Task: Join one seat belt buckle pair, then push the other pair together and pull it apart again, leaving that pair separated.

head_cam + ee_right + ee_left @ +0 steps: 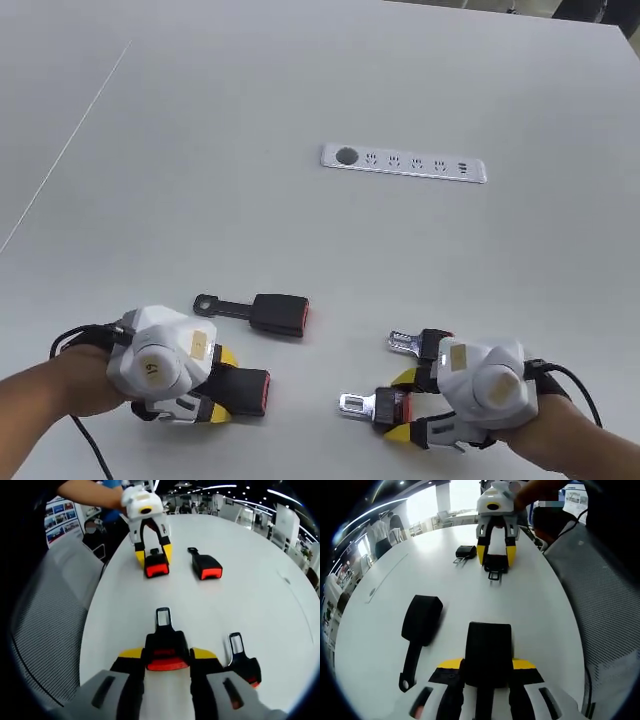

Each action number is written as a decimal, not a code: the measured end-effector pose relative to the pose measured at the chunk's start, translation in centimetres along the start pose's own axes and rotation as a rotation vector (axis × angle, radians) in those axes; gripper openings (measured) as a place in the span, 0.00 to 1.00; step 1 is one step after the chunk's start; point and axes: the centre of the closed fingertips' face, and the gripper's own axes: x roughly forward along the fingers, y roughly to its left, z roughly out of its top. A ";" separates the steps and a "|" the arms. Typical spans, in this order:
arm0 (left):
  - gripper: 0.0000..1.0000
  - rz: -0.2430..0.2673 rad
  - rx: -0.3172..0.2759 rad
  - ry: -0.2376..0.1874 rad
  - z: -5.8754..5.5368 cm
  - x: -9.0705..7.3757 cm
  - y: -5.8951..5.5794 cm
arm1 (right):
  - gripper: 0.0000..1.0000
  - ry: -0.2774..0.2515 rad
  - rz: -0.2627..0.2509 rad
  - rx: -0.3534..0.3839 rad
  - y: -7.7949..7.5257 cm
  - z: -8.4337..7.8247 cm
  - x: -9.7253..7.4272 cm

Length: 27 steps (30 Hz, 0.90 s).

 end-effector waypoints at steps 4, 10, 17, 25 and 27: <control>0.35 -0.002 0.004 0.002 -0.1 0.0 0.0 | 0.35 -0.008 0.006 -0.006 0.1 0.7 0.5; 0.35 -0.004 0.001 0.004 -0.1 0.0 0.1 | 0.35 -0.026 0.020 -0.013 0.2 2.1 1.5; 0.35 -0.003 0.002 0.005 -0.1 0.0 0.0 | 0.35 -0.041 0.029 -0.023 0.3 3.4 2.6; 0.35 -0.003 0.000 0.009 -0.2 0.0 0.1 | 0.35 -0.052 0.033 -0.033 0.2 4.8 3.6; 0.35 -0.003 0.000 0.011 -0.2 0.0 0.1 | 0.35 -0.056 0.037 -0.030 0.3 5.0 3.8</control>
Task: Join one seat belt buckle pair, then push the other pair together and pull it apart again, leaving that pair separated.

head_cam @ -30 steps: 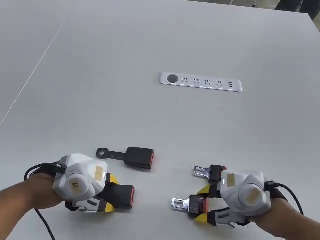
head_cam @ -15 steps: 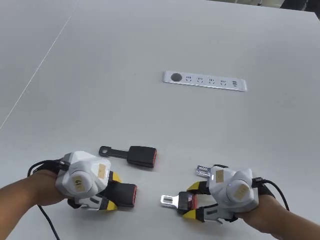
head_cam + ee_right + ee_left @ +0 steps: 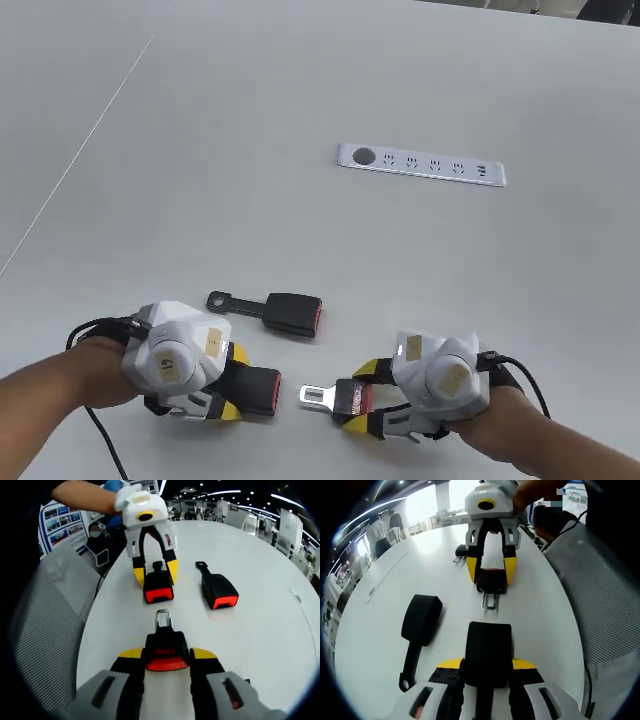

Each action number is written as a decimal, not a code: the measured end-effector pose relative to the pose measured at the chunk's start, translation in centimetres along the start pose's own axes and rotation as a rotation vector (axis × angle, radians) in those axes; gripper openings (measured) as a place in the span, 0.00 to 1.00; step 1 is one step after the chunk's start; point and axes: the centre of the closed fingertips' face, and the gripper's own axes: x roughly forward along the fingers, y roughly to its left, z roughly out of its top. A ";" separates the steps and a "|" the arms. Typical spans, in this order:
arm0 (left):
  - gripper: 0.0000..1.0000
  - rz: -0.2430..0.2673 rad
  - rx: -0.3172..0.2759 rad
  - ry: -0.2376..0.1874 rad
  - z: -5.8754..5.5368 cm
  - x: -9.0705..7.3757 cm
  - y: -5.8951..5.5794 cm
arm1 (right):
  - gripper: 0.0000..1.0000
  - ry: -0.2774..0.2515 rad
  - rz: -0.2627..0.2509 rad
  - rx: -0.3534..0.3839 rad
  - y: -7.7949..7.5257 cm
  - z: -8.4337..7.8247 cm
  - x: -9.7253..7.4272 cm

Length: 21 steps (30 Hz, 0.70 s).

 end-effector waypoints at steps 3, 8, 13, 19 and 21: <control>0.35 0.000 0.001 0.001 0.0 0.0 0.0 | 0.35 -0.001 0.004 -0.010 0.1 0.4 0.4; 0.35 0.000 0.000 0.005 0.1 0.0 0.0 | 0.35 0.005 0.002 -0.023 0.0 0.9 0.9; 0.35 -0.001 0.000 0.007 0.1 0.0 0.0 | 0.35 0.005 0.010 -0.027 0.1 1.4 1.4; 0.35 0.001 -0.002 0.010 0.1 0.0 0.0 | 0.35 -0.003 0.021 -0.038 0.5 2.1 1.9; 0.35 0.001 -0.002 0.012 0.1 0.0 0.0 | 0.34 -0.015 0.018 -0.039 0.4 2.4 1.9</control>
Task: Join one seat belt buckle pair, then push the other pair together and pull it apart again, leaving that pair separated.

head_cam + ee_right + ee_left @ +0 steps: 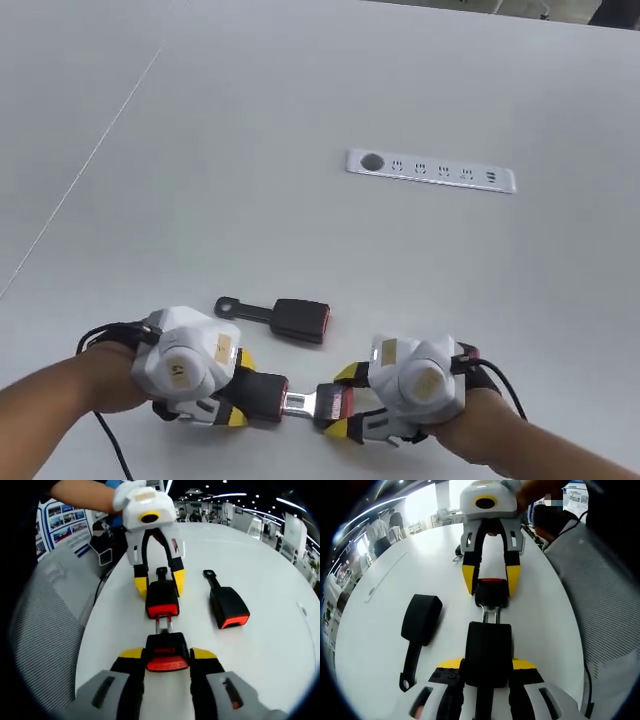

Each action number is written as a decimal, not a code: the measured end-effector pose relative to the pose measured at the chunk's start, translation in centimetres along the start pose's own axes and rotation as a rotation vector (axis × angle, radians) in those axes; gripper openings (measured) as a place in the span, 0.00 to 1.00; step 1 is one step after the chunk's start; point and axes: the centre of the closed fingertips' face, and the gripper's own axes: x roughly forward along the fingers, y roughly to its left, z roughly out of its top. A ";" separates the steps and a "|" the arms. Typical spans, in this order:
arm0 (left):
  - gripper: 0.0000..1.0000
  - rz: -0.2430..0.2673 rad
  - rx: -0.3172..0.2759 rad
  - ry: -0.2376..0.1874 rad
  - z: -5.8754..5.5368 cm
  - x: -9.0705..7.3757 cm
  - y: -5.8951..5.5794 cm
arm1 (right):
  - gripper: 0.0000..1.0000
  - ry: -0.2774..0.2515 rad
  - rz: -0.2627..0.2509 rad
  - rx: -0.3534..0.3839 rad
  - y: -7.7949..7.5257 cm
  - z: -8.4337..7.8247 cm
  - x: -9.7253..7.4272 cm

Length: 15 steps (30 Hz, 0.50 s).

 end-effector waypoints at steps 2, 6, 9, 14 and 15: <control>0.35 0.001 0.002 0.004 0.0 0.0 0.0 | 0.34 -0.005 -0.001 0.001 -0.1 0.2 0.1; 0.35 0.000 0.004 0.010 0.0 0.0 0.0 | 0.34 -0.017 0.001 0.005 0.0 0.7 0.5; 0.35 0.004 0.001 0.014 0.0 0.0 0.0 | 0.34 -0.018 0.000 -0.003 0.0 1.0 0.7; 0.34 0.007 -0.002 0.021 0.0 0.0 -0.1 | 0.33 -0.015 -0.002 -0.021 0.0 0.9 0.7; 0.34 0.007 -0.002 0.023 0.0 0.0 -0.1 | 0.33 -0.014 -0.003 -0.020 -0.1 0.9 0.7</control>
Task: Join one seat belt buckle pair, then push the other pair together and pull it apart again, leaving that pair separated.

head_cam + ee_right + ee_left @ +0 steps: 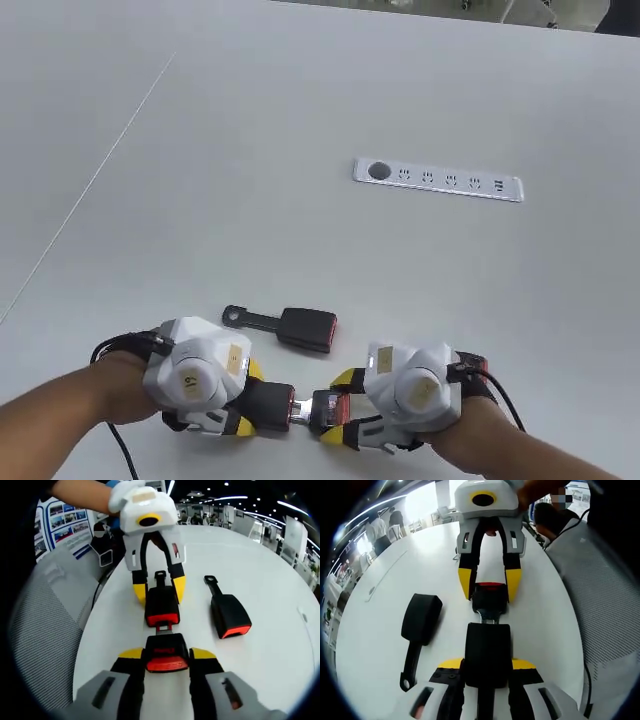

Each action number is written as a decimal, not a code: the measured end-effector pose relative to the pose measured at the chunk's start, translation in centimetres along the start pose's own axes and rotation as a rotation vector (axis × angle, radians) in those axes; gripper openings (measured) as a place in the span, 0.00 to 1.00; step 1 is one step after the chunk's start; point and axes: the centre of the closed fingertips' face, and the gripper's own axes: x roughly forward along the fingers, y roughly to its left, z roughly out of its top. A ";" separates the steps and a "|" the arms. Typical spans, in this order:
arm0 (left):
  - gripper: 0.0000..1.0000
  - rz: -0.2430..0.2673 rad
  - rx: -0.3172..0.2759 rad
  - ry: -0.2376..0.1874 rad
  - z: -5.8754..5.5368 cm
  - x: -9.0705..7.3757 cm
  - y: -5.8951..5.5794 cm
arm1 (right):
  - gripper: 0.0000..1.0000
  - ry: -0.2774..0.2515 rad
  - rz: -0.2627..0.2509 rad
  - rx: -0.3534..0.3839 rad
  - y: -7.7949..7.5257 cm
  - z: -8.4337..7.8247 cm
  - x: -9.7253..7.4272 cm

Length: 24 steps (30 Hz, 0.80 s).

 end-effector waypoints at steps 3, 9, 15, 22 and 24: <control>0.34 -0.002 -0.016 0.000 0.0 0.0 0.0 | 0.32 -0.018 0.011 0.059 0.0 0.1 0.1; 0.33 -0.009 -0.013 0.002 0.0 0.0 -0.1 | 0.32 -0.032 0.014 0.030 0.1 1.0 0.8; 0.33 -0.028 -0.003 0.005 -0.6 0.1 0.1 | 0.31 -0.019 0.017 0.017 0.2 1.6 1.5; 0.33 -0.028 0.003 0.010 -0.5 0.3 0.1 | 0.32 -0.013 0.018 0.003 0.5 1.4 1.5; 0.33 -0.030 0.005 0.007 -0.4 0.3 0.1 | 0.32 -0.010 0.016 0.003 0.5 1.4 1.5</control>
